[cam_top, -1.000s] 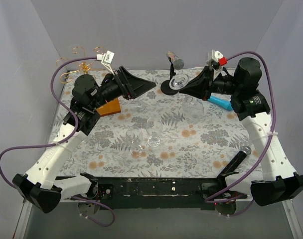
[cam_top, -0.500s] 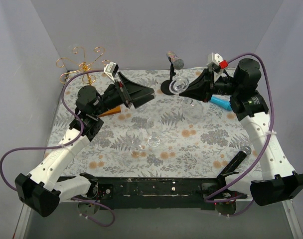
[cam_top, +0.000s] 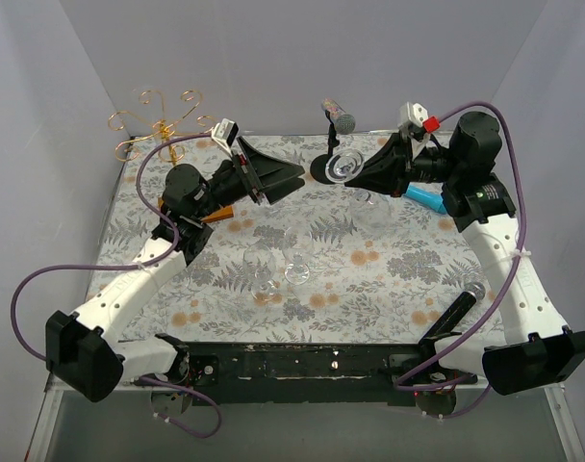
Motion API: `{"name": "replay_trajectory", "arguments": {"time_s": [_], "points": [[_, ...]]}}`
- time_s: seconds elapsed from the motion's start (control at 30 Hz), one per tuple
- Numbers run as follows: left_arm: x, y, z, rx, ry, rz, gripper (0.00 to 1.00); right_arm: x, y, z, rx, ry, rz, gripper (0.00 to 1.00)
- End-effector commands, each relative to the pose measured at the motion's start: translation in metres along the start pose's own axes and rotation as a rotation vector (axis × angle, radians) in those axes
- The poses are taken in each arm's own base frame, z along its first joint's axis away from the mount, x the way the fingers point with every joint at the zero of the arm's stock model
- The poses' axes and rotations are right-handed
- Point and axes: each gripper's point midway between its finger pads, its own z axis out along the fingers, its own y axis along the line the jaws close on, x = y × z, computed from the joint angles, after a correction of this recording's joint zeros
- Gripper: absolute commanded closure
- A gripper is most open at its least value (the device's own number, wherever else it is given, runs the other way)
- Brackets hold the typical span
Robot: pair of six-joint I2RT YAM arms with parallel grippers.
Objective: Place the wine glass upside down on the wine glass rack
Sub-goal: Turn the wine glass upside down at the wine rack.
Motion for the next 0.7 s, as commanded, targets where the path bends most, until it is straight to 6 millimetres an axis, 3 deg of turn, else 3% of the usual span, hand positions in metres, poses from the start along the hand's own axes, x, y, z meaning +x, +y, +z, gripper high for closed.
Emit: {"name": "replay_trajectory", "arguments": {"time_s": [0.0, 0.4, 0.53, 0.67], "points": [[-0.001, -0.029, 0.007, 0.062, 0.009, -0.261, 0.04, -0.013, 0.004, -0.001, -0.024, -0.027, -0.080, 0.99], [0.008, -0.036, 0.037, 0.106, 0.093, -0.331, 0.22, 0.003, 0.004, 0.005, -0.059, -0.031, -0.076, 0.98], [0.010, -0.040, 0.037, 0.124, 0.109, -0.345, 0.36, 0.008, 0.001, 0.007, -0.056, -0.024, -0.092, 0.98], [0.013, -0.042, 0.035, 0.134, 0.124, -0.355, 0.44, 0.013, 0.000, 0.008, -0.057, -0.019, -0.102, 0.98]]}}
